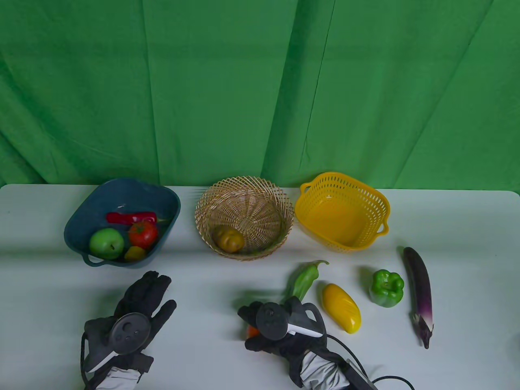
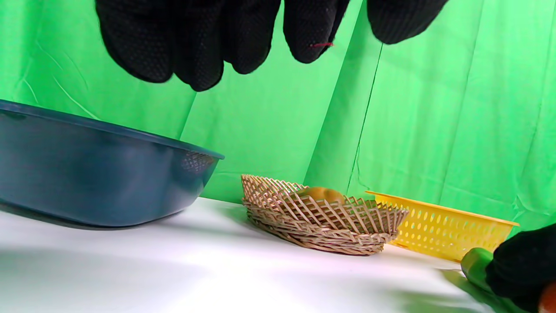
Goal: Place 10 objects into 3 containers, with green background
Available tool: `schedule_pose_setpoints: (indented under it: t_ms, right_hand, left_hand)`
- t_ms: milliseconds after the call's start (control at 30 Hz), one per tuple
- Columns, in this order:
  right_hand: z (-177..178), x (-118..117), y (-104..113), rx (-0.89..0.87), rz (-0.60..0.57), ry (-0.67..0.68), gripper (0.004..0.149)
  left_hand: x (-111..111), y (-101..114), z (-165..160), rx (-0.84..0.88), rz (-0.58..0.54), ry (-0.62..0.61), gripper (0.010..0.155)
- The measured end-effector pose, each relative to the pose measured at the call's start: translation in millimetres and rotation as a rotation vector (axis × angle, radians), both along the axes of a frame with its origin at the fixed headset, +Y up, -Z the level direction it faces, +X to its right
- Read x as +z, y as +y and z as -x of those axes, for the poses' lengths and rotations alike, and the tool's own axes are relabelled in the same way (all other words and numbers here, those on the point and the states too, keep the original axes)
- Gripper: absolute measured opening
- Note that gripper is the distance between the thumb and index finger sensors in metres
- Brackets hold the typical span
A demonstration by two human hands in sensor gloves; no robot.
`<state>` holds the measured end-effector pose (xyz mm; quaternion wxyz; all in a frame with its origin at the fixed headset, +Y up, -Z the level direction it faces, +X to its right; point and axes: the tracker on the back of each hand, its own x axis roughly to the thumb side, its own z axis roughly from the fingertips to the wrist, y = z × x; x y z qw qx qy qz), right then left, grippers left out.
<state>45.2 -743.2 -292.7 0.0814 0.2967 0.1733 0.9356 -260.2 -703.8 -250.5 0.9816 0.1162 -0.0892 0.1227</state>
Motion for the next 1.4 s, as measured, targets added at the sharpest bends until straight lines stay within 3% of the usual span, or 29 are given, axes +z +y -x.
schedule_pose_setpoints:
  t_ms: [267,533,900,1200,1400]
  right_hand:
    - [2.2,-11.0,11.4,-0.011,0.039,-0.023,0.073]
    - [2.2,-33.7,38.3,-0.108,0.073,-0.101,0.072]
    - [7.5,-76.6,74.9,-0.210,-0.018,-0.292,0.070]
    - [17.5,-114.2,82.6,-0.265,-0.142,-0.446,0.068]
    - [22.5,-140.4,72.2,-0.288,-0.195,-0.569,0.068]
  left_hand:
    - [0.2,1.3,1.4,0.016,-0.004,0.001,0.064]
    - [0.2,1.8,3.1,0.033,-0.010,-0.001,0.064]
    - [0.7,2.6,4.9,0.045,-0.011,0.001,0.064]
    - [1.5,3.2,8.7,0.056,-0.012,0.011,0.064]
    - [2.2,5.1,12.0,0.063,-0.019,0.019,0.064]
